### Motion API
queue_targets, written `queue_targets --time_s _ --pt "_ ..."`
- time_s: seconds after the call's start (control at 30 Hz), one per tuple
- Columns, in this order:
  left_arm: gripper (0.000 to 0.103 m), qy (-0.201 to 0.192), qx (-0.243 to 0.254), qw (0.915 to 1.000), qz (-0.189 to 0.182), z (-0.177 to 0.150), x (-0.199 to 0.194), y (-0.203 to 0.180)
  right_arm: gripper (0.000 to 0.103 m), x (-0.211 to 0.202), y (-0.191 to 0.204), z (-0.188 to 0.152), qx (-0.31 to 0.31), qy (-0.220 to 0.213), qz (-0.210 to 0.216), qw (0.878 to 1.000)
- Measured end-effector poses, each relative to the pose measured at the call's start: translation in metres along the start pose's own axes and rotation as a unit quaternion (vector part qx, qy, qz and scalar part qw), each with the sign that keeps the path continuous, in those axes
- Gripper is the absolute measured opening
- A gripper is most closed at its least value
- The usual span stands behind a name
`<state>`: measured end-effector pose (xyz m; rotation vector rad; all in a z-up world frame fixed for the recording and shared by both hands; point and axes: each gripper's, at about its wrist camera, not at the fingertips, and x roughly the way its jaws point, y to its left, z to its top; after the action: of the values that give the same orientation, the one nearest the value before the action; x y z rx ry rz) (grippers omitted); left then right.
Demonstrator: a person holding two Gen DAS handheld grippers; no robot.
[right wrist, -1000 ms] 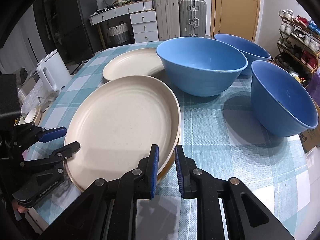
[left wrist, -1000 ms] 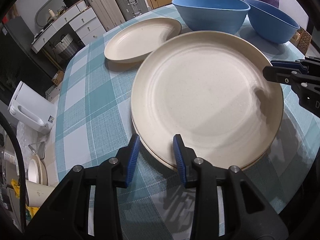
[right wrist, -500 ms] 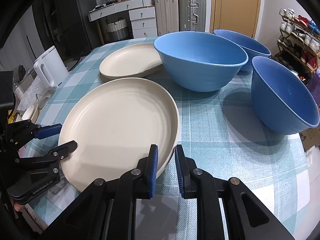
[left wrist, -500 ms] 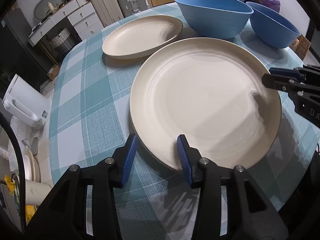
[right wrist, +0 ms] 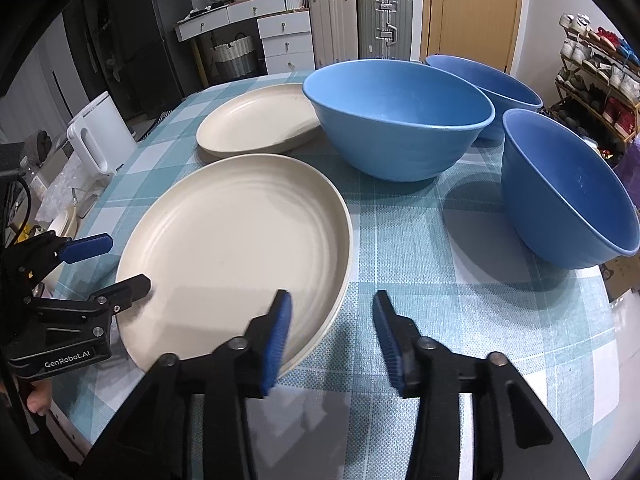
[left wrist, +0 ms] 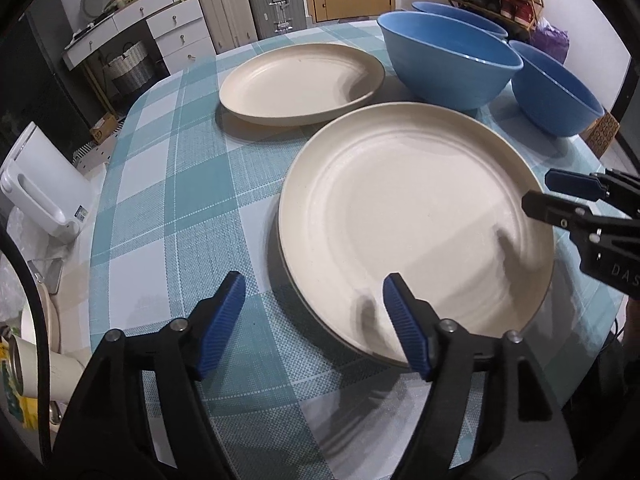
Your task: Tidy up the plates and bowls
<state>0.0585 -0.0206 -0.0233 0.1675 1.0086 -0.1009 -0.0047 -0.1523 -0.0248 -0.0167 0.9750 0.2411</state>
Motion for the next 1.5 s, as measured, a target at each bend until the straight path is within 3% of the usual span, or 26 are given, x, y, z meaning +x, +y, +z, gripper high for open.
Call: queue_targets --time_s 0.07,0.23,0.33,0.53,0.6,0.97,1.37,1.5 --pt "0.076 -0.005 -0.007 1.0 -0.003 0.001 -0.003 0.002 0.05 -0.001 0.0 0.0 0.001 -0.001 -0.001 1.0" --pt "0.079 -0.015 -0.029 0.9993 -0.02 0.003 -0.009 0.009 0.073 -0.005 -0.001 0.001 0.007 -0.006 0.01 1.0" --pt "0.08 -0.014 -0.038 0.9989 -0.021 0.004 -0.01 0.012 0.081 -0.009 0.0 0.002 0.006 -0.012 0.013 1.0" --pt "0.091 -0.024 -0.058 0.9978 -0.022 0.006 -0.014 0.02 0.088 -0.017 0.001 0.006 0.008 -0.028 0.008 1.0" --pt "0.102 -0.029 -0.066 0.9971 -0.023 0.007 -0.016 0.023 0.09 -0.019 -0.001 0.007 0.012 -0.032 0.01 0.999" --pt "0.102 -0.049 -0.109 0.9923 -0.032 0.01 -0.026 0.038 0.091 -0.032 -0.004 0.014 0.019 -0.053 0.027 0.998" --pt "0.102 -0.065 -0.177 0.981 -0.044 0.01 -0.035 0.064 0.092 -0.041 0.009 0.03 0.006 -0.07 0.04 0.997" --pt "0.102 -0.067 -0.187 0.9794 -0.034 0.01 -0.035 0.068 0.092 -0.041 0.013 0.037 0.002 -0.071 0.049 0.996"
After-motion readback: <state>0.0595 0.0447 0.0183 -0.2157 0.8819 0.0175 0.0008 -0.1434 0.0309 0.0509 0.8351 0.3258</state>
